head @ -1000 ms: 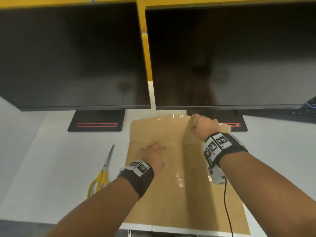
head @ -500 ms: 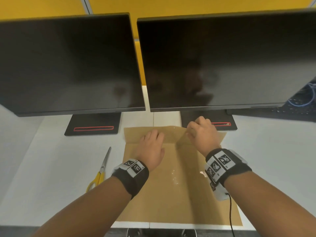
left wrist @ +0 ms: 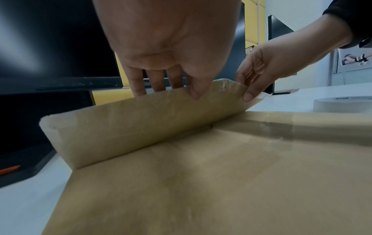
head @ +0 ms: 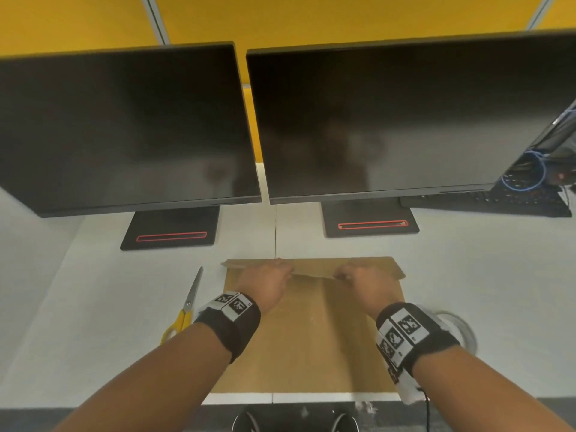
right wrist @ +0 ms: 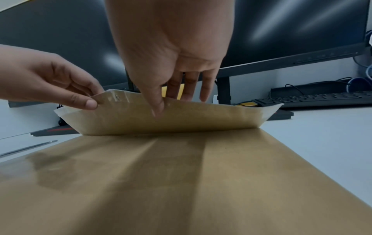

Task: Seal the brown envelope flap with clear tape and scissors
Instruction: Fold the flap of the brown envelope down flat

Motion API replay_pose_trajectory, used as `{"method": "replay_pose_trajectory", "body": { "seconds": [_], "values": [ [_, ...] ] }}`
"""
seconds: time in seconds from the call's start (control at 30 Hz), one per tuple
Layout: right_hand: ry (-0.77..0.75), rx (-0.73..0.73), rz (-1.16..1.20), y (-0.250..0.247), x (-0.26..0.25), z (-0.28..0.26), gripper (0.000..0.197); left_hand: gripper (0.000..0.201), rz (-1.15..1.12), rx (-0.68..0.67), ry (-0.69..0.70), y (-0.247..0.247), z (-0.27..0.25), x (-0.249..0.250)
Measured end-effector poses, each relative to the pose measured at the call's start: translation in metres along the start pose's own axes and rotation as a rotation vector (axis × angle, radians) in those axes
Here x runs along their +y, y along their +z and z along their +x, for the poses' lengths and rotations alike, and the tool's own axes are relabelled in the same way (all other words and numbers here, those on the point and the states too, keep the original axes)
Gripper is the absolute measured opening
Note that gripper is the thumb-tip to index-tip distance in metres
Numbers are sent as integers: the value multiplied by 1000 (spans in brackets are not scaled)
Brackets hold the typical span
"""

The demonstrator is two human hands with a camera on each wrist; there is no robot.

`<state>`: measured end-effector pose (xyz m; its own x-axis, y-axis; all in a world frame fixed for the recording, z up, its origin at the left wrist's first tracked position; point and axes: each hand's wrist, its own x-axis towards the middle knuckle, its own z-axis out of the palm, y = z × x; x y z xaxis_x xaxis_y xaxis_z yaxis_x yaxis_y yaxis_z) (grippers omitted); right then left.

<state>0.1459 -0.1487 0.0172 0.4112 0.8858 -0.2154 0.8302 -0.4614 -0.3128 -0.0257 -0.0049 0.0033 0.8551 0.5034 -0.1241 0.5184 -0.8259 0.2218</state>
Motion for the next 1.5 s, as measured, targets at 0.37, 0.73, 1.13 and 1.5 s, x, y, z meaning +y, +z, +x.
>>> {"method": "replay_pose_trajectory", "body": {
  "seconds": [0.37,0.73,1.13,1.5],
  "values": [
    [-44,-97,45,53,15,-10,33,47,46,-202,-6,51,-20,-7],
    [-59,-104,17,66,14,-19,39,51,-35,-203,-41,66,-25,-7],
    [-110,46,121,49,48,-26,30,67,-13,-99,-52,47,-8,22],
    [251,-74,36,7,132,-60,59,70,10,-212,14,47,12,57]
  ]
}}
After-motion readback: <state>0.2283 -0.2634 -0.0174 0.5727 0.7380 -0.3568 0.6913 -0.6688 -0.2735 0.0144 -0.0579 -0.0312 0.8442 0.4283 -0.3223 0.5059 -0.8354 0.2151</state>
